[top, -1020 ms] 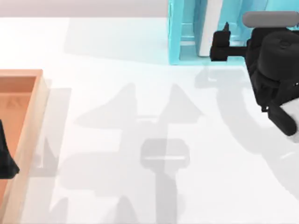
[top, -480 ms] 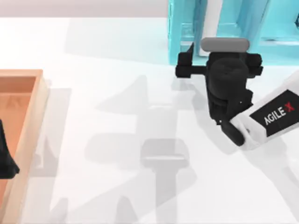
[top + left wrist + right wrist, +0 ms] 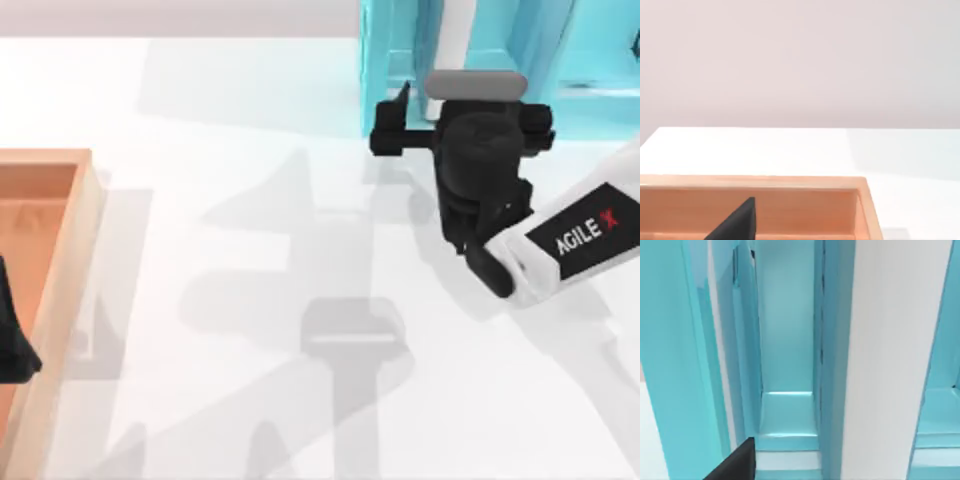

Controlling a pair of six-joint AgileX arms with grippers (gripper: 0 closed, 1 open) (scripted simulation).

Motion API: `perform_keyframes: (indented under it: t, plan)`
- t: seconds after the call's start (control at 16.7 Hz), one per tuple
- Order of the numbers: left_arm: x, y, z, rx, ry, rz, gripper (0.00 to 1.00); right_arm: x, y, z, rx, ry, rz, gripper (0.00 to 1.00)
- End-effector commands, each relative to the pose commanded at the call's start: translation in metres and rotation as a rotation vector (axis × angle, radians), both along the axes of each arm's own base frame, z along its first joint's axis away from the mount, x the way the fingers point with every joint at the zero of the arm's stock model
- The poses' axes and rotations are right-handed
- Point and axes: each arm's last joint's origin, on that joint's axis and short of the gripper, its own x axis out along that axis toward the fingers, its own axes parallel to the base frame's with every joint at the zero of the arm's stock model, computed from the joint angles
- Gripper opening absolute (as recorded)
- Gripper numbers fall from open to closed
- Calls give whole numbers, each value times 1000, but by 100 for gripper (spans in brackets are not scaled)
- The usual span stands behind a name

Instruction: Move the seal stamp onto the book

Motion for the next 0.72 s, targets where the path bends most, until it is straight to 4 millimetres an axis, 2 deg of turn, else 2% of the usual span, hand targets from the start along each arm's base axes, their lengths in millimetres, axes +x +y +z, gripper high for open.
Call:
perform_keyframes:
  t: [0.48, 0.72]
  plan:
    - [0, 0, 0, 0, 0, 0, 100, 75, -2, -7, 0, -2, 0, 100]
    - [0, 0, 0, 0, 0, 0, 100, 84, -4, -8, 0, -1, 0, 100]
